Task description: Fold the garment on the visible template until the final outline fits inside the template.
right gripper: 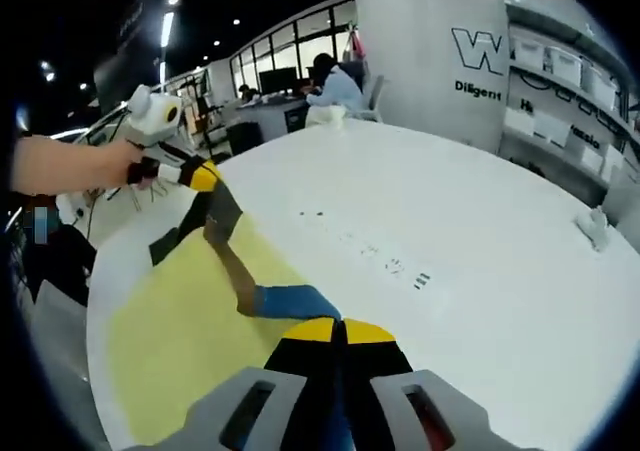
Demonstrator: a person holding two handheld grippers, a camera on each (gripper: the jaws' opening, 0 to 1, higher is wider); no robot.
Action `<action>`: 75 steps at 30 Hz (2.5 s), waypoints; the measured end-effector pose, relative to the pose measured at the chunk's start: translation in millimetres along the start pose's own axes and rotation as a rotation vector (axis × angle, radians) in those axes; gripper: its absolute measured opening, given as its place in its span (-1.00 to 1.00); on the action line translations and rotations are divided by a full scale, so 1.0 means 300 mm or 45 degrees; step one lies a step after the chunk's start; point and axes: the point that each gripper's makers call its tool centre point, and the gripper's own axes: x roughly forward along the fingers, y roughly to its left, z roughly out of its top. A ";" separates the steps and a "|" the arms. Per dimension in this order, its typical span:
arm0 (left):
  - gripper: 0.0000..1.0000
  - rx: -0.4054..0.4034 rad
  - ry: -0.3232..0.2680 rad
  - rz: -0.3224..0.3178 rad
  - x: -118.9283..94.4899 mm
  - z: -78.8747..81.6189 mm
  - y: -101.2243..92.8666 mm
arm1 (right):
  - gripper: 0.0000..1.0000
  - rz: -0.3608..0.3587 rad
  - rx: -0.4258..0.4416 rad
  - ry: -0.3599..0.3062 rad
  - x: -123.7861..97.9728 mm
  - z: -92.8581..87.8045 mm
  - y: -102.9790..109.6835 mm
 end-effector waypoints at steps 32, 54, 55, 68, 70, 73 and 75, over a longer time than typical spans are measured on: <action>-0.20 0.774 0.137 -0.044 0.178 -0.054 -0.028 | -0.37 -0.118 -0.696 0.207 0.183 -0.082 -0.070; -0.14 0.570 0.094 -0.052 0.029 -0.071 -0.082 | -0.35 0.005 -0.618 0.159 0.104 -0.083 0.060; -0.13 0.574 0.095 -0.053 0.016 -0.079 -0.087 | -0.34 0.014 -0.611 0.156 0.095 -0.089 0.070; -0.05 0.506 0.081 -0.068 -0.187 -0.215 -0.170 | -0.30 0.063 -0.593 0.104 -0.061 -0.218 0.212; -0.05 0.500 0.081 -0.079 -0.223 -0.254 -0.193 | -0.30 0.082 -0.614 0.090 -0.089 -0.243 0.257; -0.05 0.507 0.090 -0.085 -0.276 -0.313 -0.230 | -0.29 0.109 -0.616 0.072 -0.123 -0.275 0.307; -0.05 0.508 0.096 -0.097 -0.313 -0.356 -0.262 | -0.28 0.136 -0.618 0.066 -0.149 -0.306 0.350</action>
